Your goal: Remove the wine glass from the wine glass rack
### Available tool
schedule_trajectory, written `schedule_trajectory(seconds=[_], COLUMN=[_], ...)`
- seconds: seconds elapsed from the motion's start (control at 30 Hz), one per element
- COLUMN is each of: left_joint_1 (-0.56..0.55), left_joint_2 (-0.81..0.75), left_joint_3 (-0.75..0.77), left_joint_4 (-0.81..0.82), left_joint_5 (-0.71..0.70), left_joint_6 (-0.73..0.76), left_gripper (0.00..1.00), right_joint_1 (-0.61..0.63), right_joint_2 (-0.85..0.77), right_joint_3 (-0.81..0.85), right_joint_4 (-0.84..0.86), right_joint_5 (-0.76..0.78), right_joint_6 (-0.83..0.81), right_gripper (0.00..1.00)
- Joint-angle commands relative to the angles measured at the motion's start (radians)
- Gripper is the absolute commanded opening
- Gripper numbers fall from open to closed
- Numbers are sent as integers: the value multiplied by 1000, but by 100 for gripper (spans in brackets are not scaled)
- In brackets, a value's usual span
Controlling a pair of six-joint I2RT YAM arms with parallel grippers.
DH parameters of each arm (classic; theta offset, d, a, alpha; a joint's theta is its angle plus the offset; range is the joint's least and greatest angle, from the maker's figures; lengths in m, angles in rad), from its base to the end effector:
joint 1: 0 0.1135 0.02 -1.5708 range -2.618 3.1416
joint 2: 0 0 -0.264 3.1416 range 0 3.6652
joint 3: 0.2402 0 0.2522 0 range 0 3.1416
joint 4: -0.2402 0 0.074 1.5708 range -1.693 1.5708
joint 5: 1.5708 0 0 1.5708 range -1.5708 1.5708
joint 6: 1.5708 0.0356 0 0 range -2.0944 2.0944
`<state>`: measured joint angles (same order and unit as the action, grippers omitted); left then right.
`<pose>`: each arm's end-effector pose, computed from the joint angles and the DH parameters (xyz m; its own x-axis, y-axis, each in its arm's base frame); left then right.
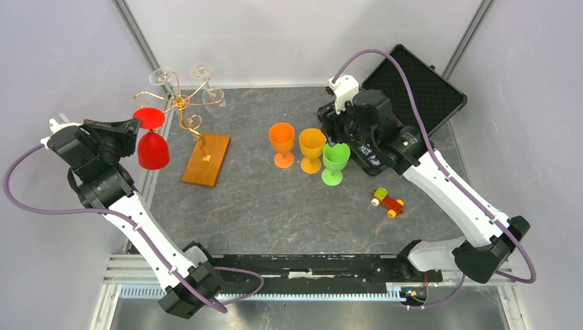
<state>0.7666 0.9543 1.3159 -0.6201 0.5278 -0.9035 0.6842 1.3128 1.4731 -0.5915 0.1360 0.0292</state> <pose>0.1396 0.1095 0.4449 0.0813 -0.8638 -0.4972 -0.2985 0.4548 -0.8391 0.2232 0.1759 0.4214 -0.3392 -0.2394 -0.9097 -0.5211 0.8530 -0.0301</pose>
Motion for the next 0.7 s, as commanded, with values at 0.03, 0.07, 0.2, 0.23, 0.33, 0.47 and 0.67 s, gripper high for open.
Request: schedule_trajectory(seconds=[0.03, 0.07, 0.2, 0.23, 0.33, 0.47, 0.67], left_joint_1=[3, 3, 3, 3, 3, 3, 3], left_joint_2=[-10, -17, -25, -28, -24, -3, 13], left_joint_3=[-1, -20, -76, -91, -129, -174, -202], left_joint_4=[38, 76, 165, 192, 263, 396, 483], left_joint_5=[-73, -75, -78, -79, -66, 13, 133], left_joint_6=[-8, -31, -106, -128, -181, -251, -318], left_gripper=[2, 2, 2, 2, 2, 2, 2], right_joint_1=[-5, -5, -5, -5, -5, -5, -4], right_joint_2=[3, 3, 6, 5, 5, 8, 8], right_joint_3=[11, 12, 15, 15, 13, 18, 15], right_joint_4=[35, 35, 34, 35, 34, 32, 33], right_joint_5=[3, 3, 6, 7, 10, 11, 11], right_joint_6=[-4, -3, -6, -7, -11, -13, -13], right_gripper=[66, 66, 66, 66, 66, 66, 66])
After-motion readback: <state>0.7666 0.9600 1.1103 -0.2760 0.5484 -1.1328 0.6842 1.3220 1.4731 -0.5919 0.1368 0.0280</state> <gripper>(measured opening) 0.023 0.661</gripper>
